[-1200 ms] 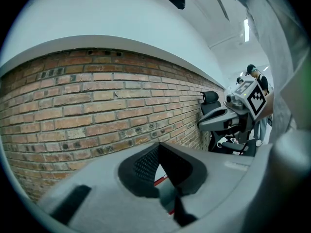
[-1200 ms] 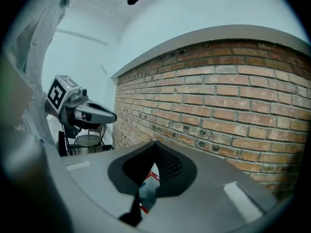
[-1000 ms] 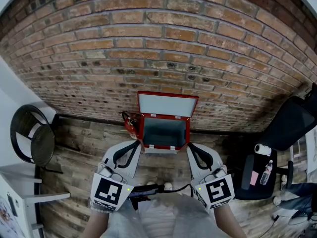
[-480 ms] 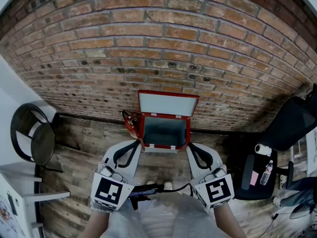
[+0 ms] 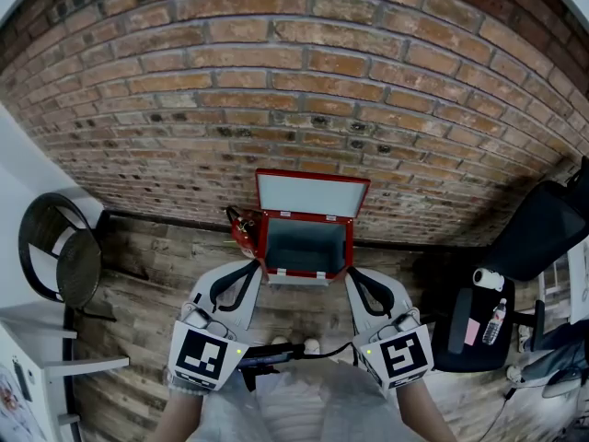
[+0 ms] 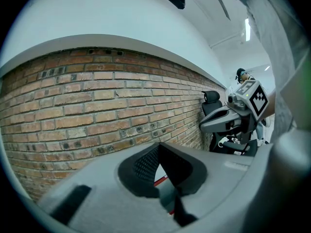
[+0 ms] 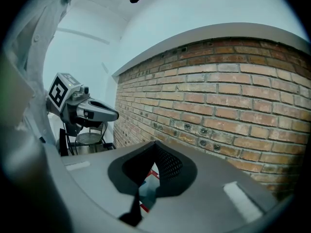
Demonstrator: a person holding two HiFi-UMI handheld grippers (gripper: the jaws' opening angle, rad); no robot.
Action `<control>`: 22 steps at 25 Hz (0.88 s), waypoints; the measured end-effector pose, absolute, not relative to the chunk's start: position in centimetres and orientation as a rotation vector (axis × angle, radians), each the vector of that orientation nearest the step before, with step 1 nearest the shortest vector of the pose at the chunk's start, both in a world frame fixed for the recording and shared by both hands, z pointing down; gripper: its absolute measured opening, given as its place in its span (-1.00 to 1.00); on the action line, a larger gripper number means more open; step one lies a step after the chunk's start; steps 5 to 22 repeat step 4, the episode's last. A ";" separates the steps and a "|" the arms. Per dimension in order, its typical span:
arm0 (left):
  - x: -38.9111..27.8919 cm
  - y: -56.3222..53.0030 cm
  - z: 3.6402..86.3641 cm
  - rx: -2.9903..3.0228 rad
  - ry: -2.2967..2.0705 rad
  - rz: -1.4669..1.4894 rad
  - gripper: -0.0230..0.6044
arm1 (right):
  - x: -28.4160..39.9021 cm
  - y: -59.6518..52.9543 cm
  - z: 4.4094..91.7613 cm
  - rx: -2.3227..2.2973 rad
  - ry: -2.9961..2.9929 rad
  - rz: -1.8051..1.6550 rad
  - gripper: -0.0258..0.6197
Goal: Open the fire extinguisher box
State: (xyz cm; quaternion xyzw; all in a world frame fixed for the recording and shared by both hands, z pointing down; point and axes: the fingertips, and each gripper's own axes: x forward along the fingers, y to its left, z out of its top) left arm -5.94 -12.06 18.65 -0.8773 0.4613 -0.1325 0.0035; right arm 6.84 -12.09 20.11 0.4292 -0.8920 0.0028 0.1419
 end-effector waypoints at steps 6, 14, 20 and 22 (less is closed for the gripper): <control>-6.2 -12.3 18.5 -2.741 1.454 -0.420 -0.93 | 6.7 -12.1 20.2 1.233 -2.572 0.008 -0.91; -6.2 -12.3 18.5 -2.741 1.454 -0.420 -0.93 | 6.7 -12.1 20.2 1.233 -2.572 0.008 -0.91; -6.2 -12.3 18.5 -2.741 1.454 -0.420 -0.93 | 6.7 -12.1 20.2 1.233 -2.572 0.008 -0.91; -6.2 -12.3 18.5 -2.741 1.454 -0.420 -0.93 | 6.7 -12.1 20.2 1.233 -2.572 0.008 -0.91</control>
